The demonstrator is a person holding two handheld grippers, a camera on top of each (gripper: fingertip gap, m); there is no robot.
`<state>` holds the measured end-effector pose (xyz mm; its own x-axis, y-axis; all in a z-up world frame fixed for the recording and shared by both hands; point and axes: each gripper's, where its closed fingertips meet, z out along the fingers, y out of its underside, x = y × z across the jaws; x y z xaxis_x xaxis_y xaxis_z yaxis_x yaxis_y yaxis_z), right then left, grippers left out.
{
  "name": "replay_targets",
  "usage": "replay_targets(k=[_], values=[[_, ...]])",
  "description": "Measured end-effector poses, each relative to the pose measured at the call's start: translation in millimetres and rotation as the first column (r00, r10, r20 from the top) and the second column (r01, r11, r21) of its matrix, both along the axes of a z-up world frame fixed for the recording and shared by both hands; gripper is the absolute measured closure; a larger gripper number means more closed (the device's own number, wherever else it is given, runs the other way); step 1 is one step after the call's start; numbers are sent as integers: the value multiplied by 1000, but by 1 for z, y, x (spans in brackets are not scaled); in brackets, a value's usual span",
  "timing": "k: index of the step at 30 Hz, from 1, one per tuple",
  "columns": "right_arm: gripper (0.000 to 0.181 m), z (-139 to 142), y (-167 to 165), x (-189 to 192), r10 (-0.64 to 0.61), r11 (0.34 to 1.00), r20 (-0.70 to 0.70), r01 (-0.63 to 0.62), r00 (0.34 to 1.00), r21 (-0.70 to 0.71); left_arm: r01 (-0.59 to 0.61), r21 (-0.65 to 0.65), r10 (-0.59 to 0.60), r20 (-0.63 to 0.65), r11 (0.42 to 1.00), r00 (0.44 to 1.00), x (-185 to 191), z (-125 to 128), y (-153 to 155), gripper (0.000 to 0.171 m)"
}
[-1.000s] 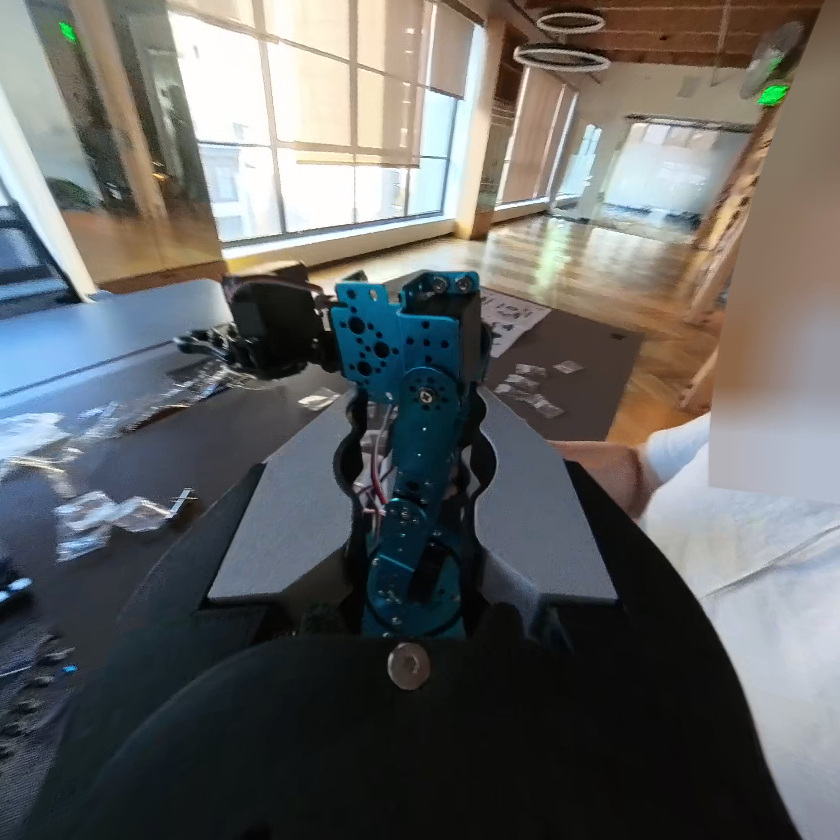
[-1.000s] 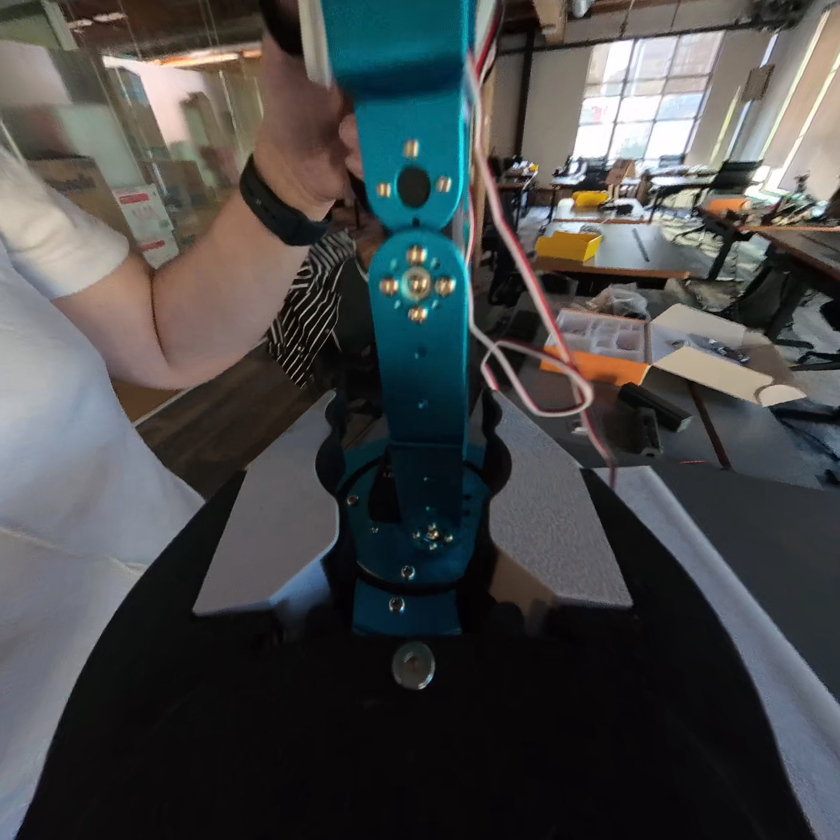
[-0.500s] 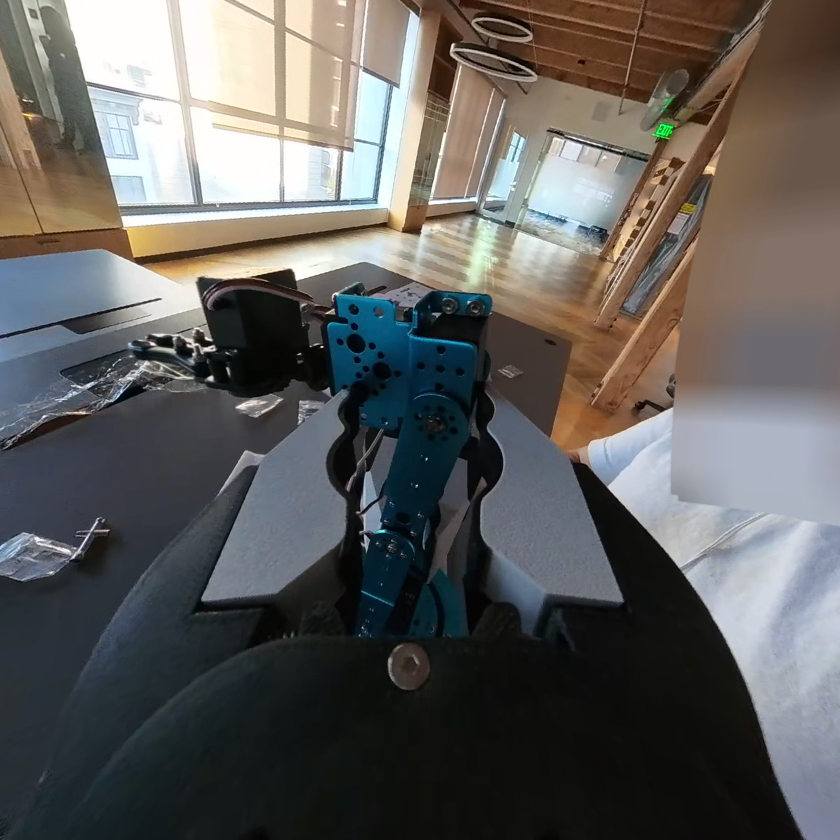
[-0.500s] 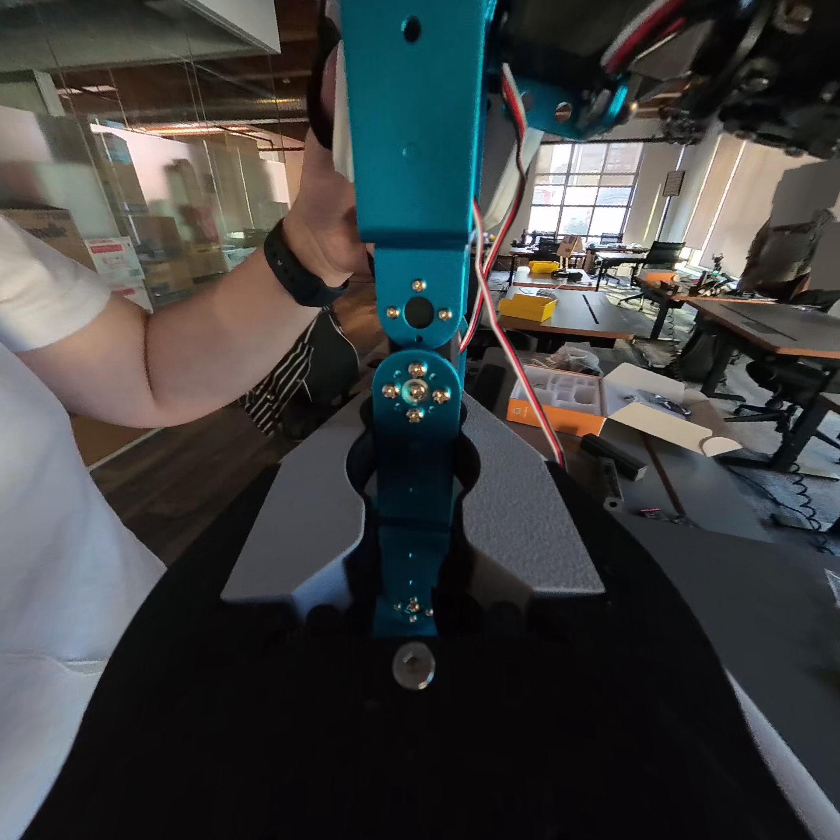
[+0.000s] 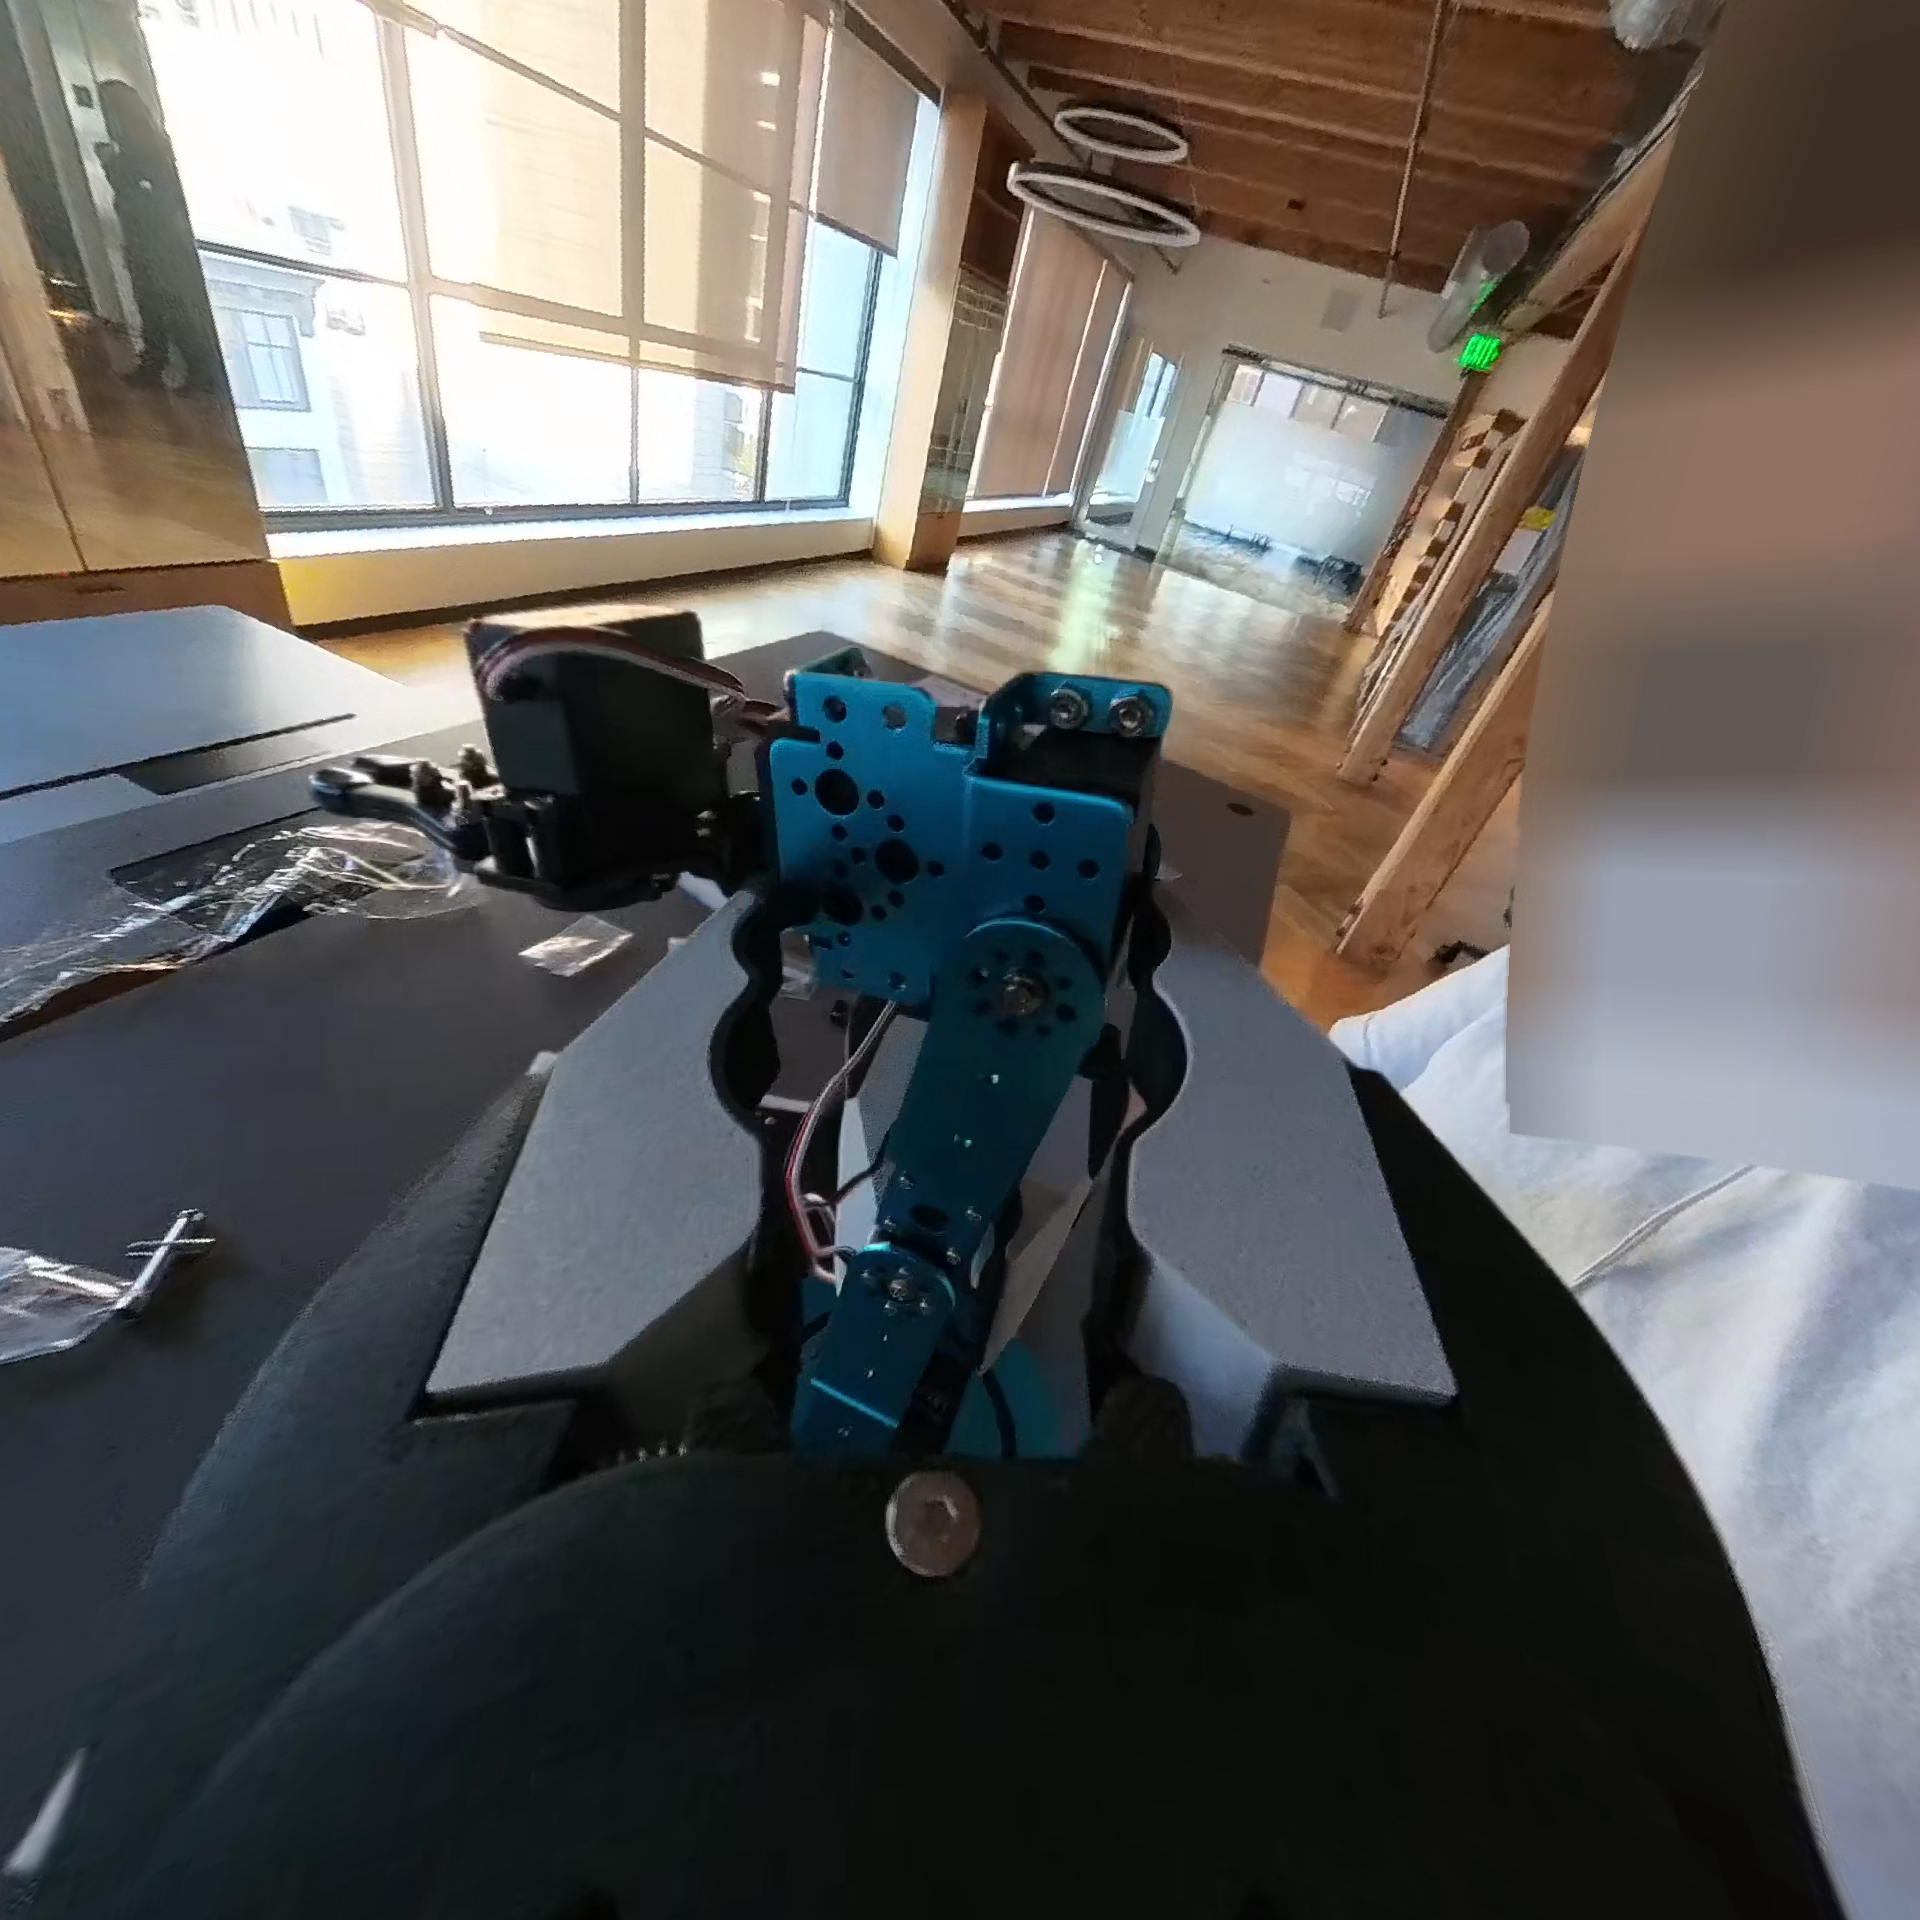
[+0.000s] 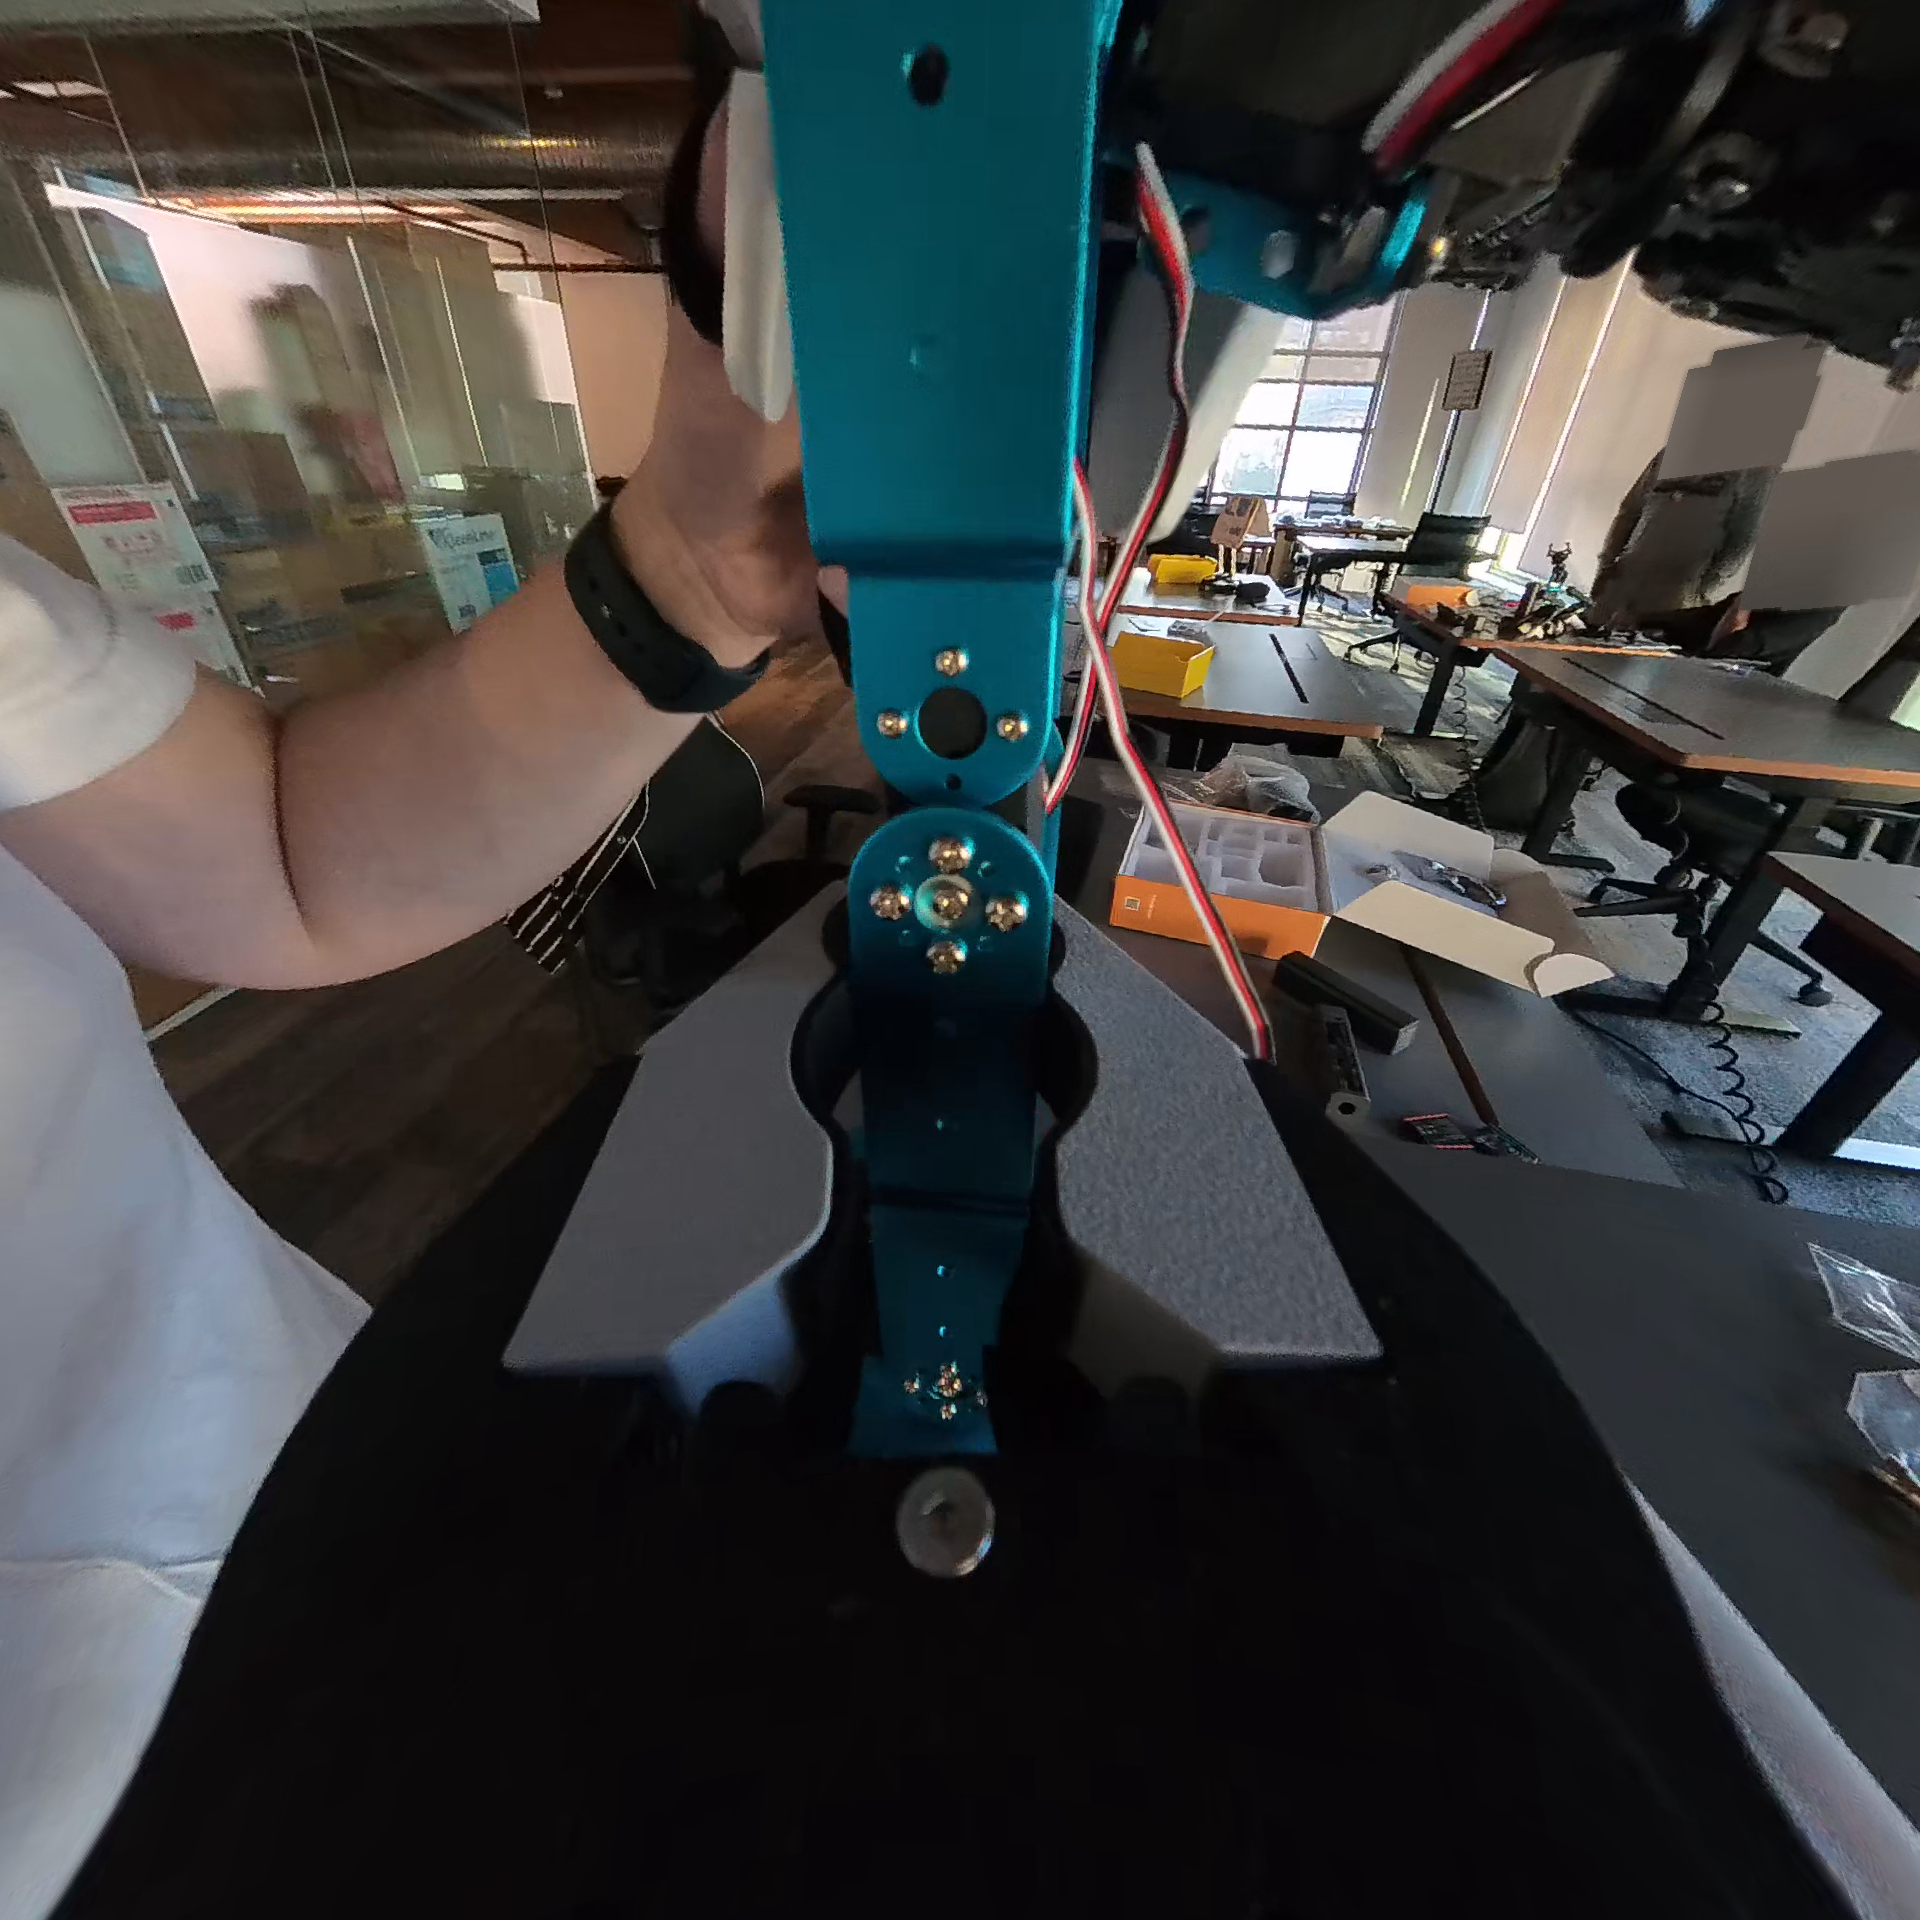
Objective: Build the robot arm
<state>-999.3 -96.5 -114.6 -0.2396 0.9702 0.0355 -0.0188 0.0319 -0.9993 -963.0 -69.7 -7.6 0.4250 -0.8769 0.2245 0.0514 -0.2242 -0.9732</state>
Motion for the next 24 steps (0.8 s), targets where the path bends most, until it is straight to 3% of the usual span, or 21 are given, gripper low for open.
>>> replay_targets(k=[9,15,24], values=[[156,0,-4,3,32,998,-22,-30,999,54,27,-32,-25,44,999,999,3,0,3,106],[156,-1,-2,3,8,995,-12,-7,1000,99,60,-124,-45,117,990,992,8,-1,6,107],[155,-2,-9,-4,-4,997,13,3,1000,79,147,-57,-133,208,987,969,-5,-2,-5,107]])
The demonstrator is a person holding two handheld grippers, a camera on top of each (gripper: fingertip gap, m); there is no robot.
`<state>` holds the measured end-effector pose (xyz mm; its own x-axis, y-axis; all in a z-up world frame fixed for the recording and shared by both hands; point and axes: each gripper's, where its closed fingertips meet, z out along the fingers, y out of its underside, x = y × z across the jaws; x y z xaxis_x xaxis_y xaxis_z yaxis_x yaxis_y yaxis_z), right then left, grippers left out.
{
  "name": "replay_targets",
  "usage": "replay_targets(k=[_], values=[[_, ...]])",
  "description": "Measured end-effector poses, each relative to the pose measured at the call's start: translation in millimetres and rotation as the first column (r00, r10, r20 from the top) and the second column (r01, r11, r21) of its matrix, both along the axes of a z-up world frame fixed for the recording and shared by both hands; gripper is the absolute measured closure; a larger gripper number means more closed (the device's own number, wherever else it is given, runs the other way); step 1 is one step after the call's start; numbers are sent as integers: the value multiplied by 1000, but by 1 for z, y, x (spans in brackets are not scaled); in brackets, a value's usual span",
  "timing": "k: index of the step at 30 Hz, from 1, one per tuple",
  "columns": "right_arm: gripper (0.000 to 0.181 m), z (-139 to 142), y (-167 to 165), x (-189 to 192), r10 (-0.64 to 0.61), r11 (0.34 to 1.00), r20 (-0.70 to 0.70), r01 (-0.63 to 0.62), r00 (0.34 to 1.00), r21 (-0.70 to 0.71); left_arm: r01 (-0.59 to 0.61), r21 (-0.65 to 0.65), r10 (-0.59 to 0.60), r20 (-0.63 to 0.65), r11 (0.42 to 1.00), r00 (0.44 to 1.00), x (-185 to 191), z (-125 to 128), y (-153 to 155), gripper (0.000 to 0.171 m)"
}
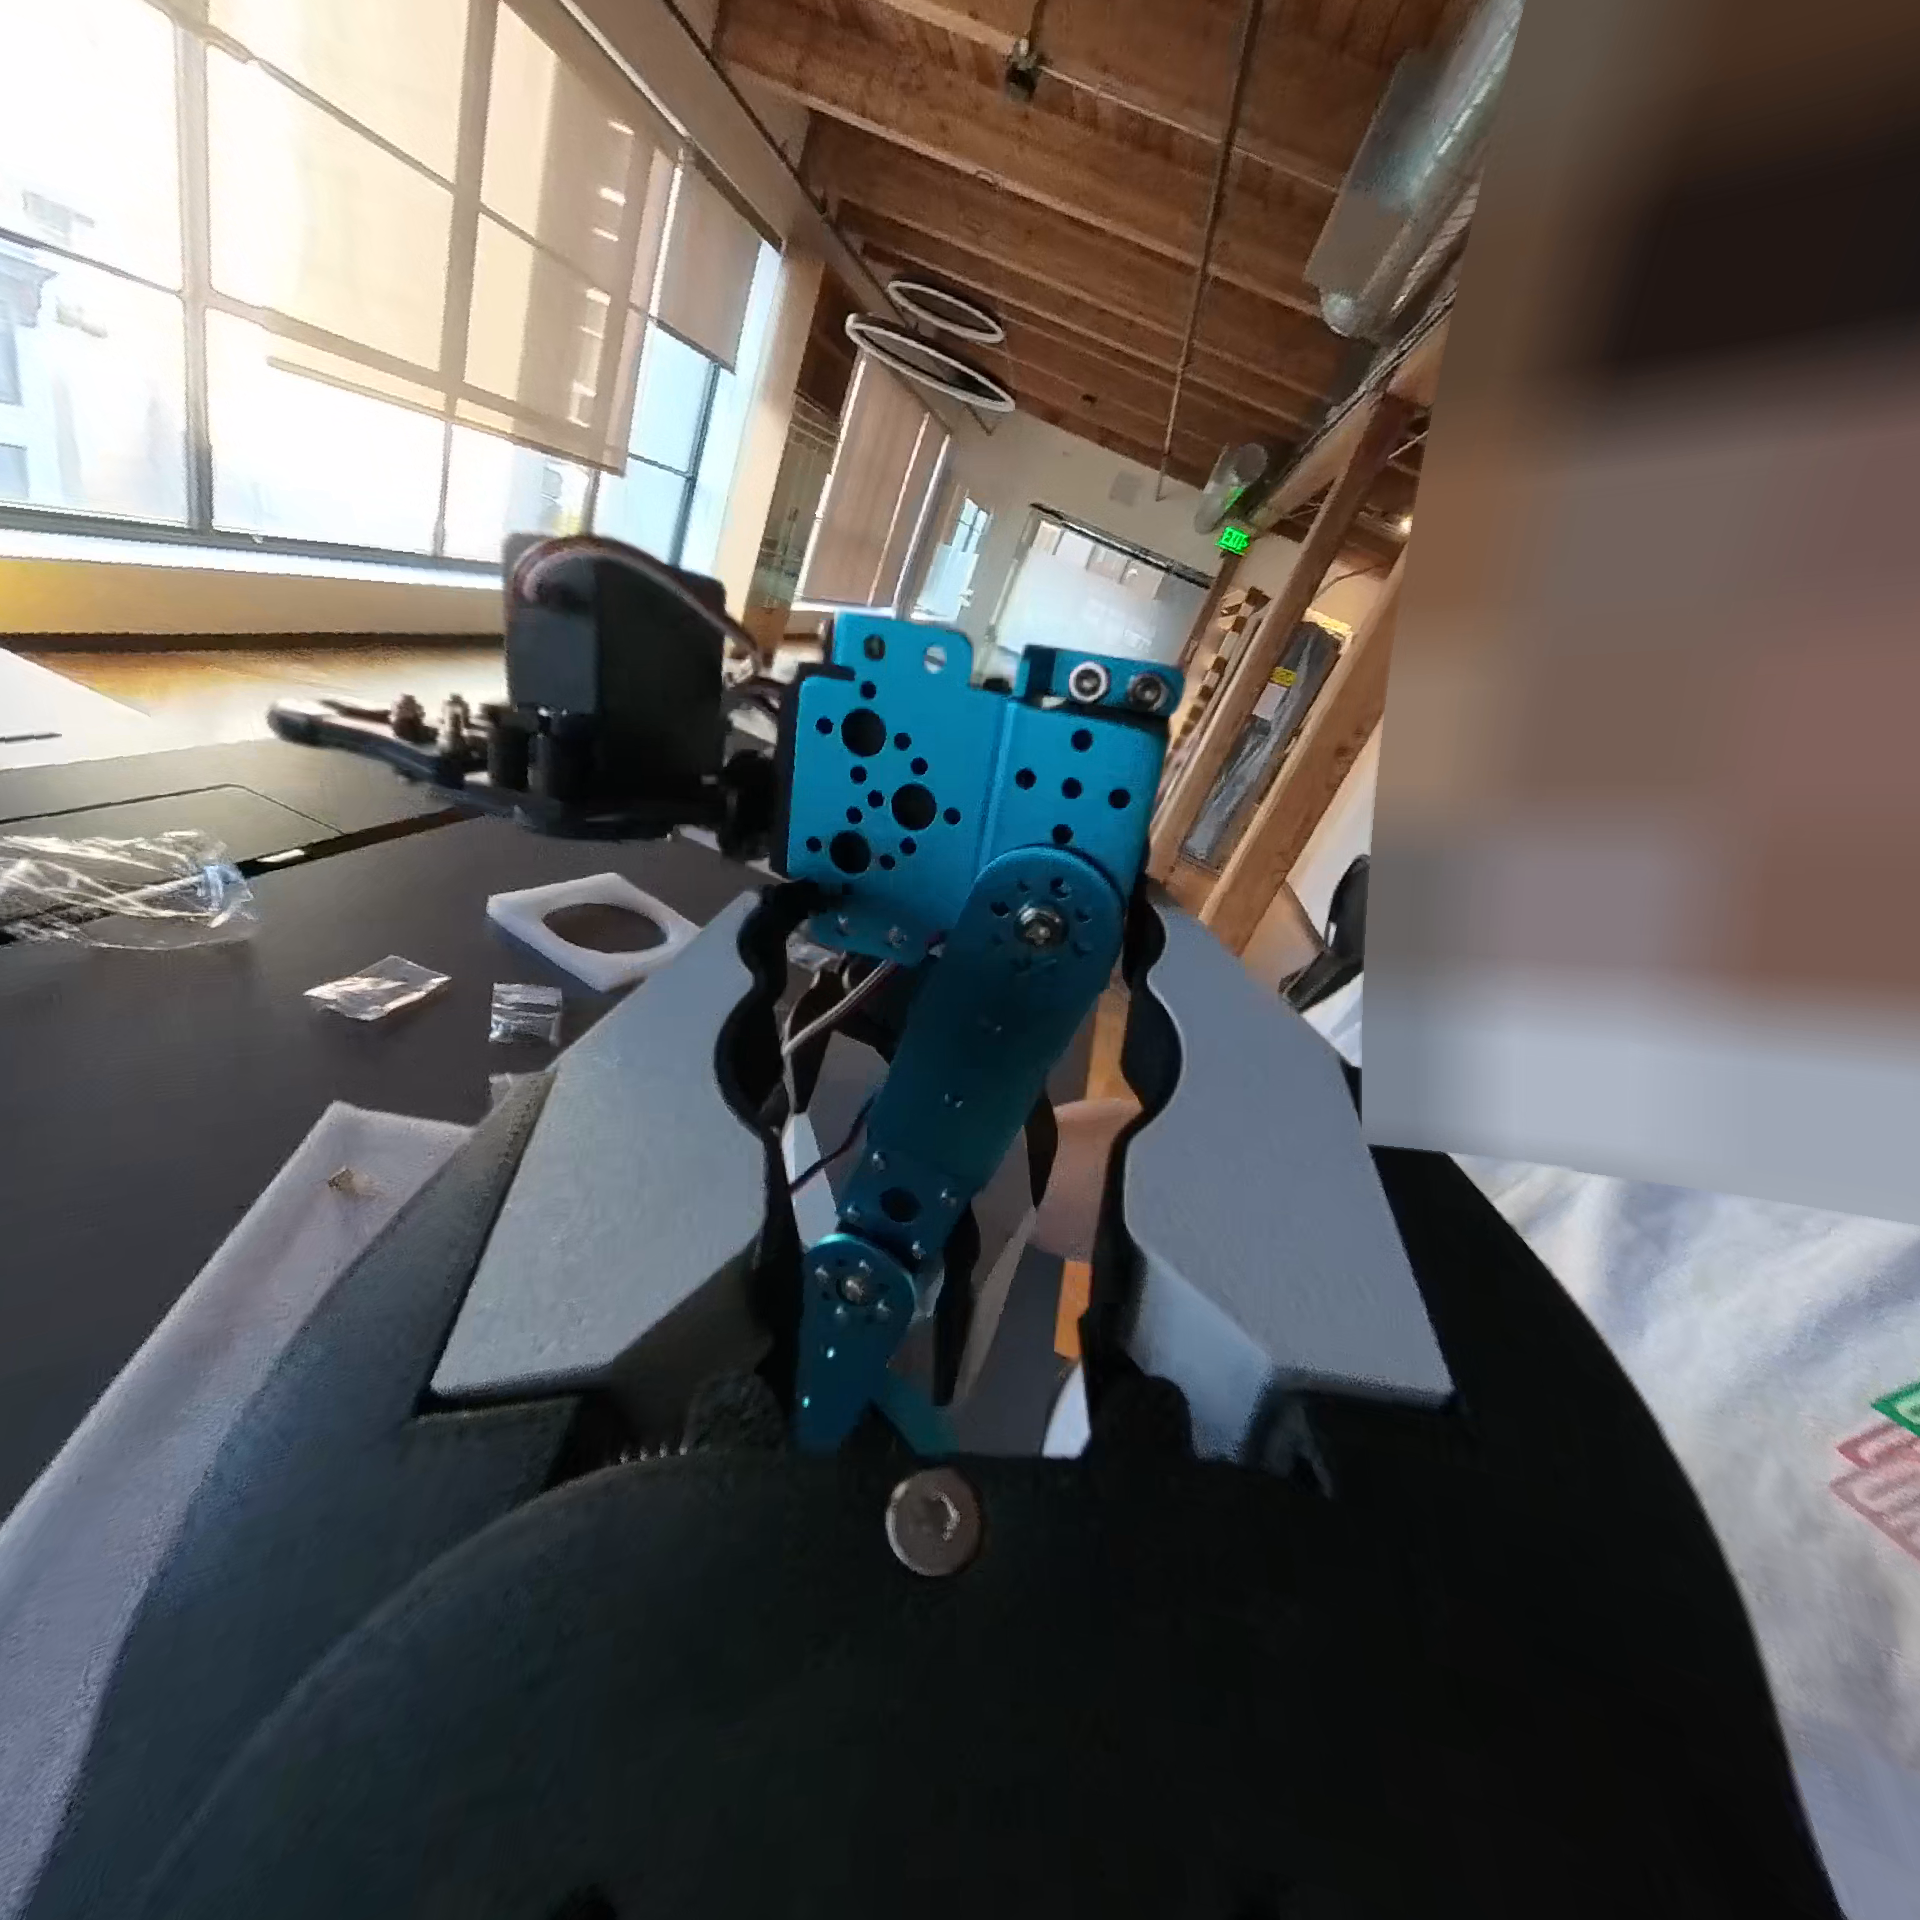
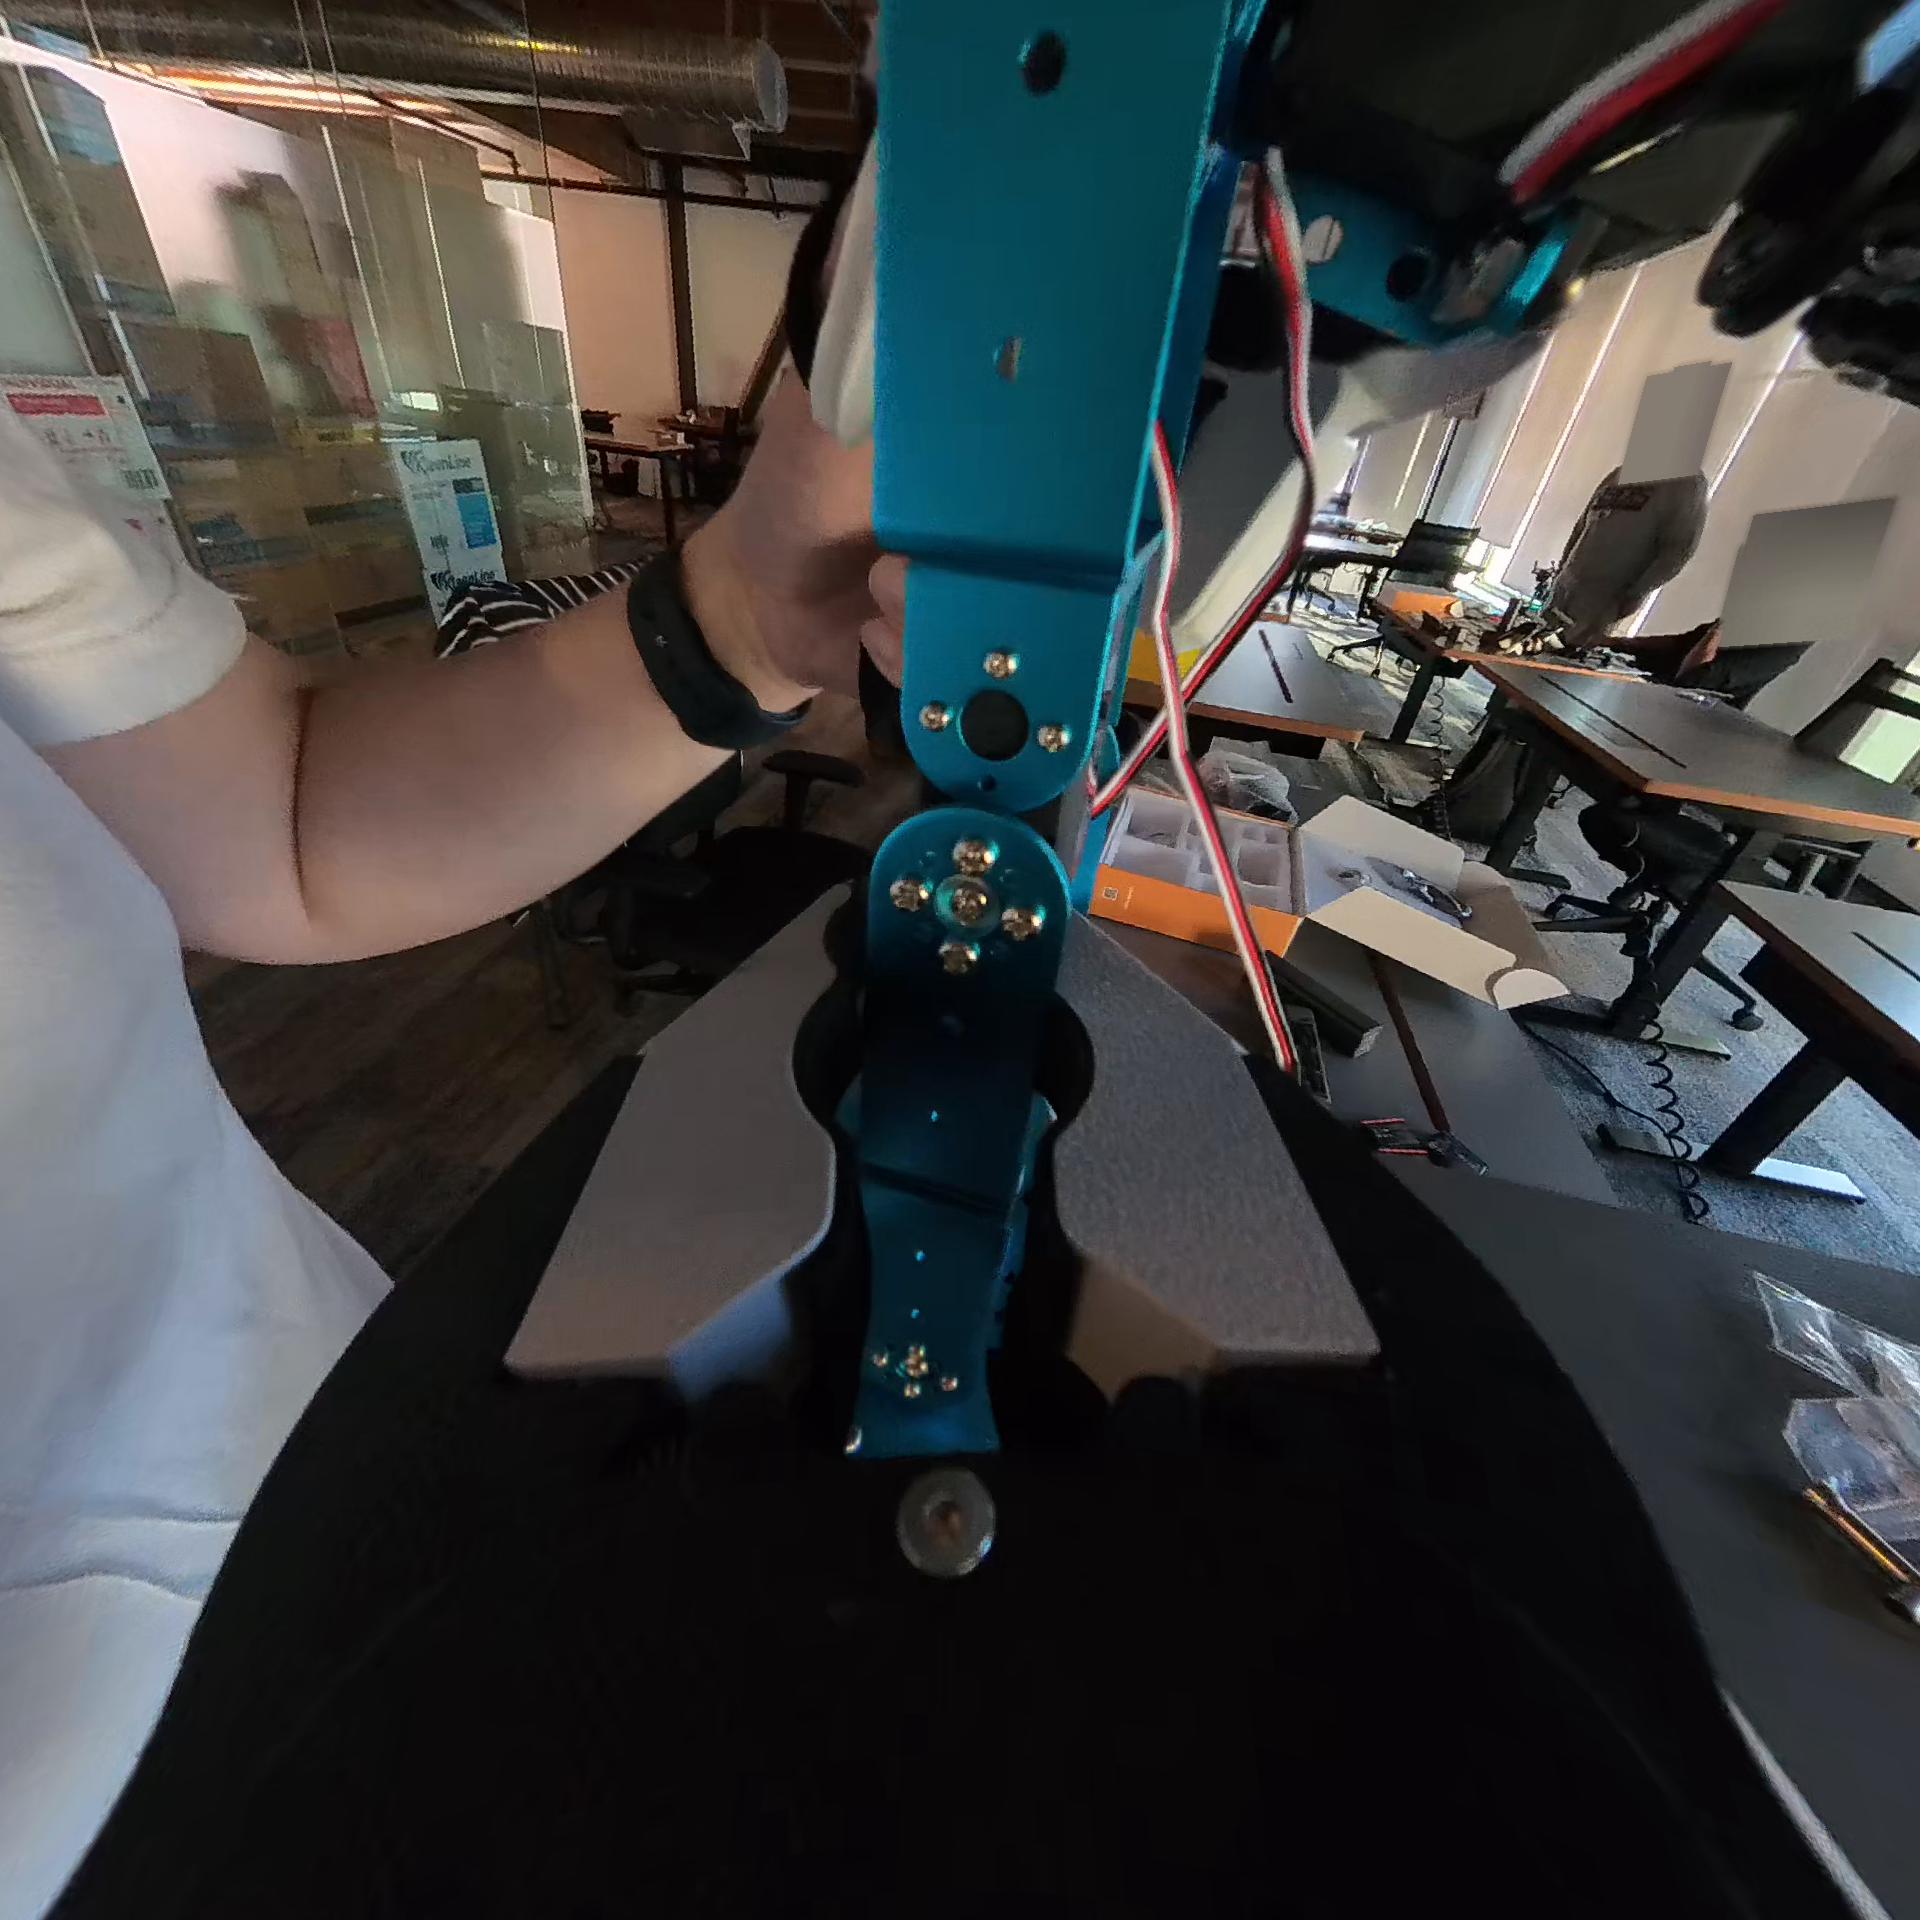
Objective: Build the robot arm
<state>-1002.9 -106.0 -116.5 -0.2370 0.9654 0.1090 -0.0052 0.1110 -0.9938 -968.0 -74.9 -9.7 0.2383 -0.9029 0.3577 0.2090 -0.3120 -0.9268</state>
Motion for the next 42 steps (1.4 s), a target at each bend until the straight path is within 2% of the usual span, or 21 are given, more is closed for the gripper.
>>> replay_targets(k=[2,6,8,11,12,14,17,18,21,24,28,32,35,38,42], values=[[155,-1,-2,-2,-5,1000,15,5,1000,9,5,-9,-5,-19,1000,1000,-6,-7,-5,107],[156,0,-2,0,-2,1000,23,3,1000,-28,-57,-7,55,-151,998,987,-19,-40,-5,112],[151,5,1,4,-29,998,29,31,999,-48,-39,13,41,-130,999,991,-19,-48,-9,113],[139,3,-1,6,-68,997,128,71,989,-14,0,6,1,-111,1000,994,-14,-66,-10,114],[132,10,-3,6,-75,997,120,77,990,-13,27,16,-25,-76,1000,997,-12,-66,-12,118],[130,22,-5,9,-91,994,132,97,987,-43,65,47,-65,-8,997,998,-8,-64,-15,124],[137,48,3,15,-165,984,89,170,982,-56,69,82,-66,-44,994,997,-5,-80,-13,131],[150,54,4,16,-179,981,76,184,981,-61,74,90,-70,-39,993,997,-3,-83,-14,130],[156,54,7,9,-202,976,122,211,972,-62,101,101,-99,-27,990,995,5,-93,-15,129],[156,53,7,2,-241,969,135,246,961,-27,111,120,-98,-110,986,989,20,-114,-15,127],[156,49,6,4,-261,963,191,269,946,-19,50,204,-35,-80,978,996,21,-115,-11,136],[151,47,4,1,-276,957,225,290,934,-30,30,195,-28,-9,980,1000,21,-111,-10,136],[154,42,5,0,-281,955,252,295,926,-16,50,202,-45,-27,978,999,23,-110,-12,135],[155,42,5,-1,-278,959,235,283,932,14,79,232,-61,-83,969,995,23,-108,-14,120],[155,44,5,-2,-266,961,207,276,942,-20,143,216,-124,-98,966,987,29,-105,-21,110]])
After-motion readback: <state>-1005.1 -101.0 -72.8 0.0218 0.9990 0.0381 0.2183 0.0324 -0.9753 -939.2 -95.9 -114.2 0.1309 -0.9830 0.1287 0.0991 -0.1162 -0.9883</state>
